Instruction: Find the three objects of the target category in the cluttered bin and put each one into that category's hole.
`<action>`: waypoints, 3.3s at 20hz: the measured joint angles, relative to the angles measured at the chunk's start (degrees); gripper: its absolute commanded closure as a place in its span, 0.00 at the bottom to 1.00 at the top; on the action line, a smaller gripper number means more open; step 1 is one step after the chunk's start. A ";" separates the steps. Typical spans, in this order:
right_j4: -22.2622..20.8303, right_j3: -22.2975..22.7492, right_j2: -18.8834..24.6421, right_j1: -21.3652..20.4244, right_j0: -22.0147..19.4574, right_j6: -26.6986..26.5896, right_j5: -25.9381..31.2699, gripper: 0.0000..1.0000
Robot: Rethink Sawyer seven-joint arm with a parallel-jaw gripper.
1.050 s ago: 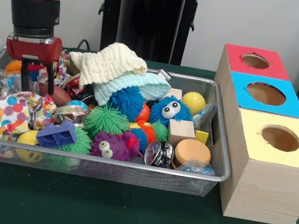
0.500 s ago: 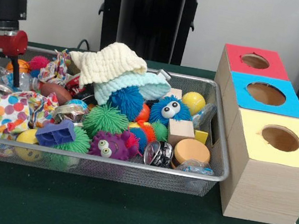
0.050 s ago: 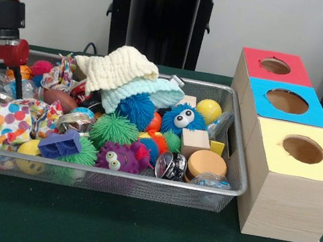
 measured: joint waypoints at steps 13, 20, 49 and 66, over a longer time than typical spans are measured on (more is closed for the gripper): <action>-2.24 -0.16 -1.54 -1.15 4.51 -0.06 0.04 0.00; -3.61 -0.11 -4.44 -2.32 9.32 -0.07 0.00 0.00; 4.02 2.80 -13.98 -11.25 15.88 -0.07 -2.38 0.00; 5.86 2.81 -18.04 -11.41 18.95 -0.07 -5.78 0.00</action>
